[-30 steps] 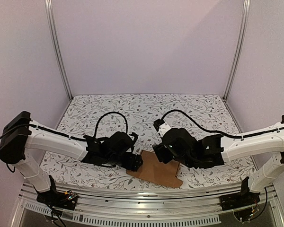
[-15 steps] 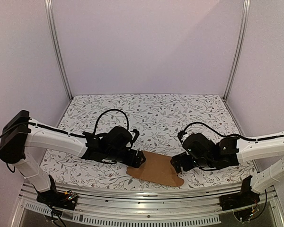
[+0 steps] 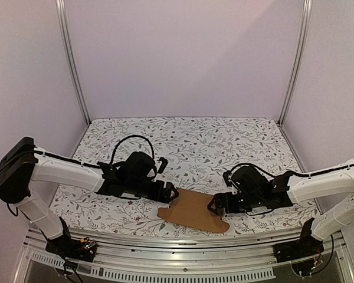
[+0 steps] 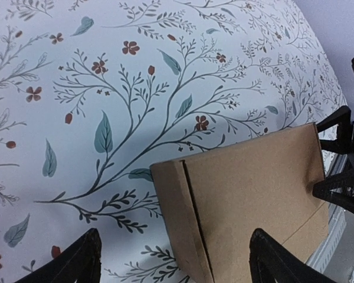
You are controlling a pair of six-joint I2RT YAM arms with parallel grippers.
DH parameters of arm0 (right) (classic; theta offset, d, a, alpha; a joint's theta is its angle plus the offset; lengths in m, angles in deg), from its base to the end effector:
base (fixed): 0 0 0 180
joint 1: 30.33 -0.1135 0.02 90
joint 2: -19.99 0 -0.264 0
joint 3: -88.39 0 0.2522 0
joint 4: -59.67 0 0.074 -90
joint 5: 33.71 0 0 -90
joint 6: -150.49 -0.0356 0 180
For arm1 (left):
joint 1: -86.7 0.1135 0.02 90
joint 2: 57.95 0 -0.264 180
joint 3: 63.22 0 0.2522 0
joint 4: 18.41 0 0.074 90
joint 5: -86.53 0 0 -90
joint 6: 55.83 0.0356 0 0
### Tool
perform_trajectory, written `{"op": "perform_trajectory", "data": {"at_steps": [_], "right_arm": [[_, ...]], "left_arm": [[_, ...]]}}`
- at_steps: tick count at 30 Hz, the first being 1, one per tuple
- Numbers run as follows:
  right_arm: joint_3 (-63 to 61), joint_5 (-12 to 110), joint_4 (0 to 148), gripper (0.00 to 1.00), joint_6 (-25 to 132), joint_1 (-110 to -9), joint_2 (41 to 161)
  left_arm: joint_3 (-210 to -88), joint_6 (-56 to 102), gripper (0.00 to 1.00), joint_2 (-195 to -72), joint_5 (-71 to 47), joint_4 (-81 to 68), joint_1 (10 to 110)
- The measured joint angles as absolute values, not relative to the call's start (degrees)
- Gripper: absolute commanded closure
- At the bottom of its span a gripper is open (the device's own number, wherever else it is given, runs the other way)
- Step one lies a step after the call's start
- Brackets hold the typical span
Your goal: Fold the paper box
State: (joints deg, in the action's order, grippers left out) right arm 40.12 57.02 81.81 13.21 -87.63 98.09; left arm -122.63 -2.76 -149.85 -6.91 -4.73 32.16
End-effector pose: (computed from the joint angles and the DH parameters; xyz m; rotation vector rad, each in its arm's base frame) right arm 0.1365 0.2117 0.1600 -0.2245 2.6275 0.7087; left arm 0.1824 -0.2597 0.1629 0.4187 2.5028 -0.7842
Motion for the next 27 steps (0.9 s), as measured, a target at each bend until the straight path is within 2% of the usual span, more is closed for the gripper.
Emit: {"op": "perform_trajectory", "data": {"at_steps": [9, 18, 27], "right_arm": [[38.9, 48.8, 73.4, 0.19, 8.4, -87.3, 105.7], [30.0, 46.6, 69.0, 0.27, 6.9, -86.7, 116.0], [24.0, 46.5, 65.0, 0.44, 7.3, -85.4, 123.1]], "left_arm": [[-117.8, -4.0, 0.15, -145.3, -9.3, -5.6, 34.3], [-111.9, -6.7, 0.14, -138.4, -9.5, -5.1, 36.2], [-106.6, -9.9, 0.13, -130.4, -9.5, -1.0, 38.5]]}}
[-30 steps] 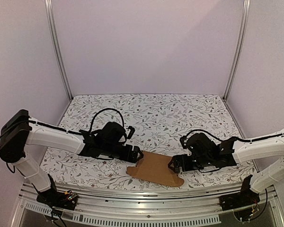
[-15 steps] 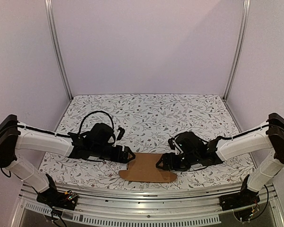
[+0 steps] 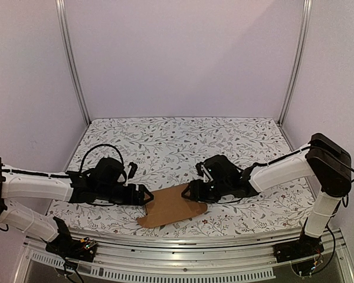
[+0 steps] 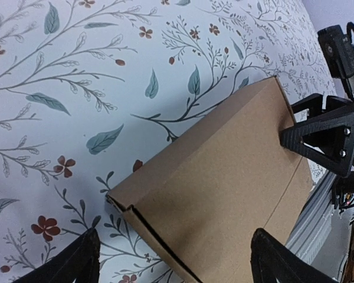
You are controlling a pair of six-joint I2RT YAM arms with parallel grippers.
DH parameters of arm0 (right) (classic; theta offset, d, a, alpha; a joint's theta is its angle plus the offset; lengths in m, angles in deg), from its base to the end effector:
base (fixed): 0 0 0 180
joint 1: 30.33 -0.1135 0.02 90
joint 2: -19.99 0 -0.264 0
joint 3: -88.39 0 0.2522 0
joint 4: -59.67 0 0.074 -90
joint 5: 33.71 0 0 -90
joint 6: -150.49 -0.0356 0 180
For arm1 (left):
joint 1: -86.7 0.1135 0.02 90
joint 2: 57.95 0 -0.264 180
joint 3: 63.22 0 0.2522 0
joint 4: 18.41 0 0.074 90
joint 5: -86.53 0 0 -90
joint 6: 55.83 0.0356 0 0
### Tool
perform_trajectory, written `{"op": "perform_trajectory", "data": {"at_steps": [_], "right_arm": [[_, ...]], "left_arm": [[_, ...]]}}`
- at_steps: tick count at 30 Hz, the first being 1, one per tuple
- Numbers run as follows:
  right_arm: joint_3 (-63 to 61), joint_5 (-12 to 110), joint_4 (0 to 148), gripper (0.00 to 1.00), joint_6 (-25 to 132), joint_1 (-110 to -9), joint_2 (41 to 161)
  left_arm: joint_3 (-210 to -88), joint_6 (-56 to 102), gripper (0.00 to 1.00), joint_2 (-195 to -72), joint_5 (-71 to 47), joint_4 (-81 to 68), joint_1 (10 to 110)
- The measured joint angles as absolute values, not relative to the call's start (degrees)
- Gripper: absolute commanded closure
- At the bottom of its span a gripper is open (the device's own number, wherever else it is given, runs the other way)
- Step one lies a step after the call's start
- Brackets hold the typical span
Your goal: Fold the paper box
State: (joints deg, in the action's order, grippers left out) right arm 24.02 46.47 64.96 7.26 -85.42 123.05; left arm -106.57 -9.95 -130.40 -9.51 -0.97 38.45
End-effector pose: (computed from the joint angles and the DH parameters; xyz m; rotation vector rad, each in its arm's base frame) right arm 0.1982 0.2946 0.1373 -0.1378 2.6121 1.0314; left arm 0.1544 -0.1786 0.1631 0.1463 2.5611 -0.8313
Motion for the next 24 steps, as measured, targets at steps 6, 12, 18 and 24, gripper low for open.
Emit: {"op": "perform_trajectory", "data": {"at_steps": [6, 12, 18, 24], "right_arm": [[23.7, 47.2, 63.6, 0.52, 7.4, -85.1, 123.6], [23.8, 49.6, 62.5, 0.59, 7.2, -85.1, 123.6], [25.7, 51.9, 61.0, 0.60, 6.5, -85.1, 122.4], [28.0, 53.1, 60.2, 0.54, 6.5, -85.0, 120.6]], "left_arm": [[-106.2, -11.4, 0.13, -128.3, -10.7, -0.1, 39.5], [-106.2, -12.6, 0.13, -129.6, -13.2, -0.9, 39.5], [-107.1, -13.1, 0.13, -133.3, -15.2, -1.5, 39.6], [-110.9, -12.7, 0.14, -137.5, -16.2, -2.5, 40.1]]}}
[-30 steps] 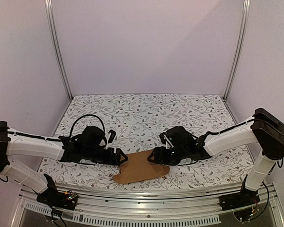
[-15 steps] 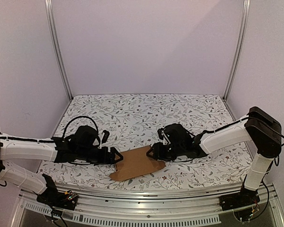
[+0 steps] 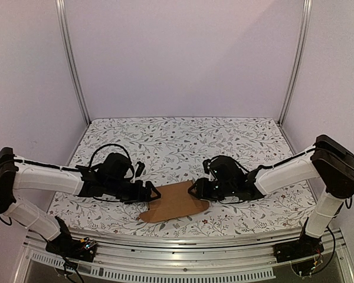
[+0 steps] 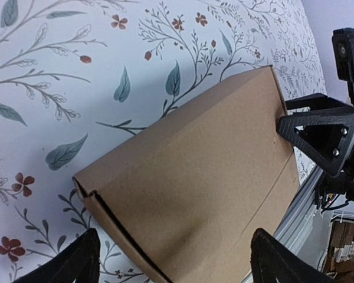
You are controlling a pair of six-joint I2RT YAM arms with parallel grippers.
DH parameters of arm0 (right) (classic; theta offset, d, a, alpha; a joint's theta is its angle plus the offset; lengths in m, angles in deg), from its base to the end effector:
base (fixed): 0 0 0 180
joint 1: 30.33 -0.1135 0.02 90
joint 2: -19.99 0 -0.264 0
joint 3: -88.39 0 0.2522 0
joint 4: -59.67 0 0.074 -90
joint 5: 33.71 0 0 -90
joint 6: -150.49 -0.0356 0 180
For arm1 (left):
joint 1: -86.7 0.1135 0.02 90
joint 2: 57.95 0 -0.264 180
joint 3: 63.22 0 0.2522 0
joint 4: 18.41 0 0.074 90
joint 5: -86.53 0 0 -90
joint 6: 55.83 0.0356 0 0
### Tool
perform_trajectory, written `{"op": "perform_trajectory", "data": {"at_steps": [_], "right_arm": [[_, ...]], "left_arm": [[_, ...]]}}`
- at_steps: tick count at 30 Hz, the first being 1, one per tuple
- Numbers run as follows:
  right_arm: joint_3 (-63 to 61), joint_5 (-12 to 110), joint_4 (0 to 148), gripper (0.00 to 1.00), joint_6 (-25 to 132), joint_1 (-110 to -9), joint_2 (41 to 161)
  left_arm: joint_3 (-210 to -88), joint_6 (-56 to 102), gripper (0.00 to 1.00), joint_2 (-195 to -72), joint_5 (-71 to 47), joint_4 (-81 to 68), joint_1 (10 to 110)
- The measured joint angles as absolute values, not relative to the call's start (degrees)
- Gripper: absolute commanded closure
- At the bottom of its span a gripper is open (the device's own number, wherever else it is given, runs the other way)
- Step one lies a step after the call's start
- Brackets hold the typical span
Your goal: Fold the paper box
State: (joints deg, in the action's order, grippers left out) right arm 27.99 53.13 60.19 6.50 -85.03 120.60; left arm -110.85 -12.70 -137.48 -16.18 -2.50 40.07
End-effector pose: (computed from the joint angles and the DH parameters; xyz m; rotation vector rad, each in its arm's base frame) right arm 0.1973 0.2821 0.1387 -0.0473 2.5095 0.9755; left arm 0.1723 -0.1938 0.1593 0.1077 2.6350 -0.9414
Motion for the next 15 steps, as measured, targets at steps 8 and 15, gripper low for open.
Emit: {"op": "perform_trajectory", "data": {"at_steps": [8, 15], "right_arm": [[31.1, 54.1, 60.7, 0.48, 7.0, -85.0, 117.6], [32.7, 54.3, 61.7, 0.48, 7.2, -85.0, 113.5]], "left_arm": [[-114.5, -12.1, 0.15, -142.5, -17.2, -5.5, 41.9], [-115.4, -11.3, 0.15, -143.3, -17.9, -6.1, 42.3]]}}
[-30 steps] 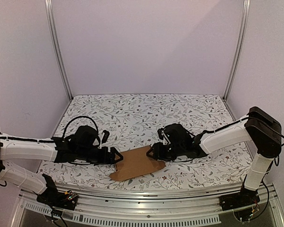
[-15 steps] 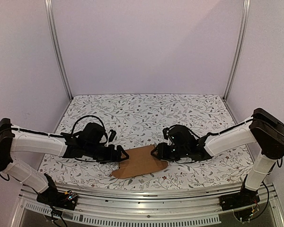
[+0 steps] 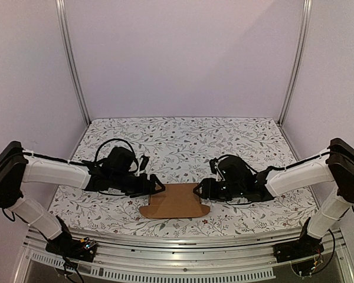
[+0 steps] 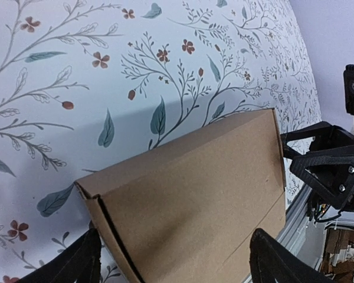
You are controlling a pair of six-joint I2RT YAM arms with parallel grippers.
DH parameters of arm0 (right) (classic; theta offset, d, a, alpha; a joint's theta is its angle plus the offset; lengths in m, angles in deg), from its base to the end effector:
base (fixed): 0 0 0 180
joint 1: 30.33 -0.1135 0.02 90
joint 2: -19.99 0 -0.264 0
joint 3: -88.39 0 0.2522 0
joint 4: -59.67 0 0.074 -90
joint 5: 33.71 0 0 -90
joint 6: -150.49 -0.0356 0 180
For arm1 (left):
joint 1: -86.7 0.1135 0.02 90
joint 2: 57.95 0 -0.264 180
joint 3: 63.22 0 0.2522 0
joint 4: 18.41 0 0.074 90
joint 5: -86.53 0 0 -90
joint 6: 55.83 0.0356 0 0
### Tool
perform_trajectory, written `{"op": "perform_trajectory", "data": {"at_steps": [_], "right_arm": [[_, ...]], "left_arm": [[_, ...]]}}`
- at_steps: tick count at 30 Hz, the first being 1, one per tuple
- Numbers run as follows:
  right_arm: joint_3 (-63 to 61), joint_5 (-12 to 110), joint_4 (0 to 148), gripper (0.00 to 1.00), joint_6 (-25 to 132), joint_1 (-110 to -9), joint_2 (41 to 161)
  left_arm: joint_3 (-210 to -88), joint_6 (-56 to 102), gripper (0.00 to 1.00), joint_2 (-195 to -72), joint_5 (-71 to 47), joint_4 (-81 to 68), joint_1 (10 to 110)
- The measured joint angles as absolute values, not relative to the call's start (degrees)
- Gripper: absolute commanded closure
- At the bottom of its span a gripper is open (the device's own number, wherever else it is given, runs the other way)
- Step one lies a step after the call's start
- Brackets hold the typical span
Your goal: Fold the paper box
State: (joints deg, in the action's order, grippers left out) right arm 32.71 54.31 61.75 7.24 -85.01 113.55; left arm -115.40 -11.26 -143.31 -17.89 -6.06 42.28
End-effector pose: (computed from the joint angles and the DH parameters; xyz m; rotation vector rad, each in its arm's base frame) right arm 0.1837 0.2614 0.1518 -0.0510 2.4843 0.9631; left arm 0.1979 -0.2063 0.1612 0.1111 2.5907 -0.9796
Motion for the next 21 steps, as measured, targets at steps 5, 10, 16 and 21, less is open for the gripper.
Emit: {"op": "perform_trajectory", "data": {"at_steps": [5, 10, 16, 21], "right_arm": [[33.1, 54.3, 61.8, 0.54, 7.2, -85.0, 112.5], [33.3, 54.3, 61.8, 0.61, 7.2, -84.8, 112.5], [33.4, 54.3, 61.8, 0.66, 7.0, -84.6, 113.0], [33.4, 54.3, 61.8, 0.69, 7.0, -84.4, 113.8]], "left_arm": [[-115.4, -10.6, 0.15, -143.2, -17.6, -5.3, 42.4], [-115.4, -9.8, 0.15, -141.9, -15.8, -1.5, 42.5], [-114.7, -9.6, 0.15, -140.7, -15.5, 0.4, 42.5], [-111.8, -10.8, 0.13, -140.4, -17.9, -1.6, 42.5]]}}
